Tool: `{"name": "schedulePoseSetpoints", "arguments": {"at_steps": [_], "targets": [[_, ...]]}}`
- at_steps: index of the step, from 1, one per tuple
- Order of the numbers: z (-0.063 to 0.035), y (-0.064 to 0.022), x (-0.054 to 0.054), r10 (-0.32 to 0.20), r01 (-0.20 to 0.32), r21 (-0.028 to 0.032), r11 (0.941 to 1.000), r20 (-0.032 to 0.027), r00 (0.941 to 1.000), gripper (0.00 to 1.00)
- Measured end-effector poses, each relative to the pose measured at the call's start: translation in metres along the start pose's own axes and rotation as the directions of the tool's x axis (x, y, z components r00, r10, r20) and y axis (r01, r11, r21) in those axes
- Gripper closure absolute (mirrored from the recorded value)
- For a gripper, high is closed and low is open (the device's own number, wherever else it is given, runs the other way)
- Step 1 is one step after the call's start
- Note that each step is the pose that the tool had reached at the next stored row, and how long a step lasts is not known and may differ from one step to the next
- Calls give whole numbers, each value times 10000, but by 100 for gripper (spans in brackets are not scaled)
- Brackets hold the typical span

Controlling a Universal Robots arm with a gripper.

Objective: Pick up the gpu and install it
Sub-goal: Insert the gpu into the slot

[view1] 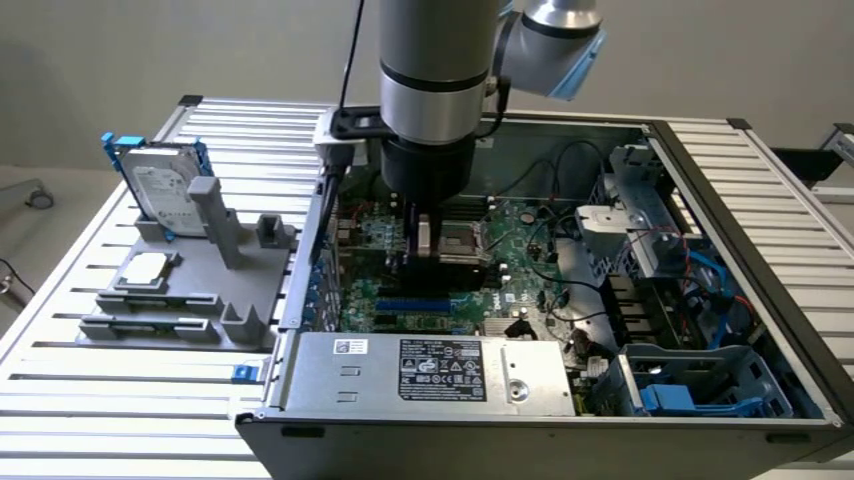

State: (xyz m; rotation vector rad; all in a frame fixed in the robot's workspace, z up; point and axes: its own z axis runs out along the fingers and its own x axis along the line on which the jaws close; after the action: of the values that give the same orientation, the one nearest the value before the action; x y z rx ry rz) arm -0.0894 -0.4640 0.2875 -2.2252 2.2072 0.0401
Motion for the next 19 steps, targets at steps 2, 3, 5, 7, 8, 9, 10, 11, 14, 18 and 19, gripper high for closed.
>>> {"name": "schedulePoseSetpoints", "arguments": {"at_steps": [2,3,5,7,8,9,10,11,14,18,19], "targets": [[11,4,0,0,0,0,10000,0,10000,74],[18,5,0,-1,1,0,10000,0,10000,74],[33,7,1,-1,1,0,10000,0,10000,74],[44,9,1,-1,1,0,10000,0,10000,74],[50,11,1,-1,1,0,10000,-1,10000,74],[56,13,1,-1,1,0,10000,0,10000,74],[62,15,1,0,0,0,10000,0,10000,74],[66,17,1,0,0,-1,10000,0,10000,74],[78,22,2,-1,1,-1,10000,-2,10000,74],[90,28,2,0,0,-1,10000,-1,10000,74],[93,29,2,0,0,-1,10000,0,10000,74]]}}
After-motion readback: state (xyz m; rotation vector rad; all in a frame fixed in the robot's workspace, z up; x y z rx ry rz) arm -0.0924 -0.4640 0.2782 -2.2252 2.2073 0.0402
